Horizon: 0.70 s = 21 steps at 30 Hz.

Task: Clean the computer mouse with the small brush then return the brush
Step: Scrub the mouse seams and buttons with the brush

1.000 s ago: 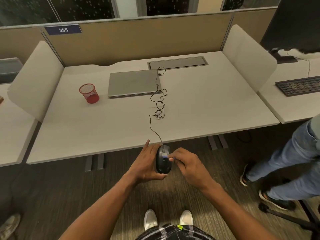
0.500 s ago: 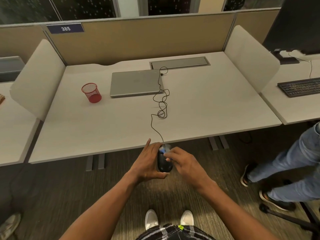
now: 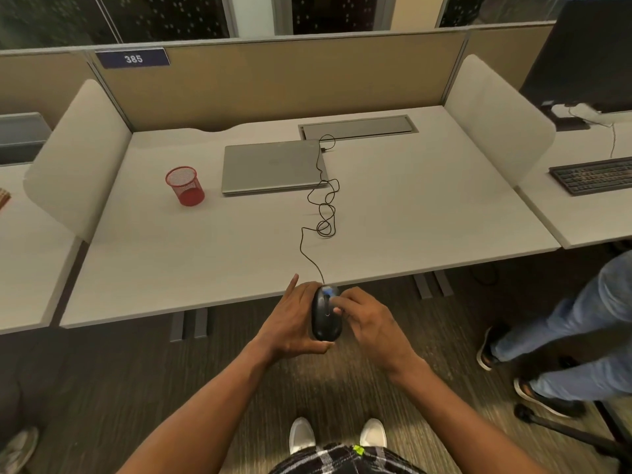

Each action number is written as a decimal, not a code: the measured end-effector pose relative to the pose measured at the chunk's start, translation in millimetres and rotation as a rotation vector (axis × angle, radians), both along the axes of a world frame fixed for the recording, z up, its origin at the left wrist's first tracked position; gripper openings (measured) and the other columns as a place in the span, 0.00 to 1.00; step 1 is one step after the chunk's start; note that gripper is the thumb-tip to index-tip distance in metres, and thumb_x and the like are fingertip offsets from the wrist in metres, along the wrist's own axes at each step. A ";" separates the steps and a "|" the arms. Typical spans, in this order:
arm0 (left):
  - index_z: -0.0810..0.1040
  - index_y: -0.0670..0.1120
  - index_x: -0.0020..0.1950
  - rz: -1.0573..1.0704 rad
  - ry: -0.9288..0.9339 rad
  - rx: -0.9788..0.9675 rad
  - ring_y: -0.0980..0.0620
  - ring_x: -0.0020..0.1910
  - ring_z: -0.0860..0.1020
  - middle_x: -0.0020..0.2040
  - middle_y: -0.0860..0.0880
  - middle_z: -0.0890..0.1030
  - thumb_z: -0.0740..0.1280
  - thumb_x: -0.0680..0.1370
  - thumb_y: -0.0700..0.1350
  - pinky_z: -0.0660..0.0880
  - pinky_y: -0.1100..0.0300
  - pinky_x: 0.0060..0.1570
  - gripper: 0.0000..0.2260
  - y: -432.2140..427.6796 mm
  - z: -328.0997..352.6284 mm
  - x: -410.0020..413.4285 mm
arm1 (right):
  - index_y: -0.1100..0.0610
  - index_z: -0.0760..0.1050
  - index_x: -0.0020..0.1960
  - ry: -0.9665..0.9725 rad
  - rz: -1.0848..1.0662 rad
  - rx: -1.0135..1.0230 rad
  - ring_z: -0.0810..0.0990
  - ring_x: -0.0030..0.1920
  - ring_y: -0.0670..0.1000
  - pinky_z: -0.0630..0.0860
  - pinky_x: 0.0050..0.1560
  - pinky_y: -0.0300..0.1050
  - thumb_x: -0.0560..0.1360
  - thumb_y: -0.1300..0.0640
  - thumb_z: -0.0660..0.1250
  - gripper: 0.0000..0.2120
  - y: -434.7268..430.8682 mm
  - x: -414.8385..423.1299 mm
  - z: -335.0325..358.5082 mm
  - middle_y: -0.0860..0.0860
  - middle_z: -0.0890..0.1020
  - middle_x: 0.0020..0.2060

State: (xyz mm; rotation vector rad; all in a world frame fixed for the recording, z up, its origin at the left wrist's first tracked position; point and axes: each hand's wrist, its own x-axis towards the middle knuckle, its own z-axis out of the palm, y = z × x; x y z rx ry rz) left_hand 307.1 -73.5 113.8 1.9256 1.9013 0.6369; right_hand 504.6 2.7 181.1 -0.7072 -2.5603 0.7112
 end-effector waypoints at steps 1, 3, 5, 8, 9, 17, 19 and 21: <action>0.59 0.47 0.79 0.001 0.012 -0.002 0.50 0.77 0.65 0.75 0.47 0.69 0.75 0.68 0.71 0.46 0.44 0.83 0.49 -0.1 -1.5 -2.0 | 0.56 0.78 0.65 -0.027 0.048 0.025 0.80 0.55 0.47 0.81 0.58 0.39 0.81 0.60 0.66 0.13 -3.1 0.0 -2.3 0.51 0.79 0.58; 0.59 0.45 0.79 -0.004 0.034 -0.003 0.49 0.78 0.65 0.76 0.46 0.69 0.73 0.69 0.72 0.46 0.44 0.83 0.50 -1.5 -3.9 -5.8 | 0.56 0.77 0.68 -0.087 0.146 0.072 0.81 0.57 0.47 0.80 0.59 0.38 0.80 0.62 0.68 0.17 -10.9 1.2 -7.7 0.52 0.79 0.61; 0.59 0.45 0.79 -0.012 0.032 -0.008 0.49 0.77 0.65 0.75 0.46 0.69 0.73 0.69 0.71 0.46 0.43 0.83 0.49 -2.8 -6.5 -9.4 | 0.55 0.76 0.68 -0.117 0.216 0.075 0.80 0.56 0.46 0.81 0.57 0.39 0.80 0.63 0.69 0.18 -18.5 4.5 -12.2 0.51 0.78 0.61; 0.58 0.47 0.79 -0.002 -0.007 -0.024 0.48 0.77 0.66 0.75 0.46 0.69 0.75 0.68 0.71 0.46 0.43 0.83 0.50 -4.0 -11.9 -15.7 | 0.52 0.79 0.64 -0.084 0.218 -0.070 0.79 0.53 0.43 0.80 0.54 0.41 0.82 0.58 0.66 0.12 -25.5 9.4 -11.4 0.47 0.79 0.57; 0.58 0.47 0.79 0.002 -0.017 -0.027 0.47 0.77 0.66 0.76 0.46 0.69 0.74 0.67 0.73 0.46 0.42 0.83 0.51 -4.6 -13.2 -17.6 | 0.52 0.80 0.61 -0.064 0.204 -0.131 0.79 0.52 0.43 0.80 0.53 0.41 0.82 0.58 0.65 0.10 -26.7 9.9 -9.4 0.46 0.79 0.55; 0.59 0.46 0.80 0.012 -0.037 -0.021 0.50 0.76 0.67 0.75 0.46 0.70 0.72 0.68 0.75 0.43 0.46 0.83 0.51 -7.4 -11.7 -28.2 | 0.58 0.82 0.61 0.149 -0.114 -0.146 0.80 0.54 0.43 0.76 0.53 0.32 0.79 0.72 0.66 0.16 -25.1 11.6 -4.9 0.47 0.80 0.54; 0.61 0.46 0.79 0.013 -0.051 -0.001 0.50 0.74 0.69 0.73 0.47 0.71 0.73 0.68 0.74 0.44 0.46 0.83 0.50 -7.8 -10.8 -34.2 | 0.58 0.82 0.60 0.143 -0.093 -0.153 0.81 0.53 0.42 0.75 0.51 0.32 0.79 0.70 0.67 0.14 -31.2 14.8 -8.8 0.45 0.80 0.53; 0.61 0.47 0.79 0.019 -0.068 0.001 0.50 0.74 0.69 0.73 0.47 0.72 0.72 0.68 0.75 0.45 0.44 0.83 0.50 -8.8 -10.2 -41.4 | 0.56 0.82 0.58 0.130 -0.066 -0.170 0.81 0.52 0.43 0.77 0.51 0.35 0.80 0.67 0.67 0.11 -38.7 19.2 -11.4 0.44 0.80 0.52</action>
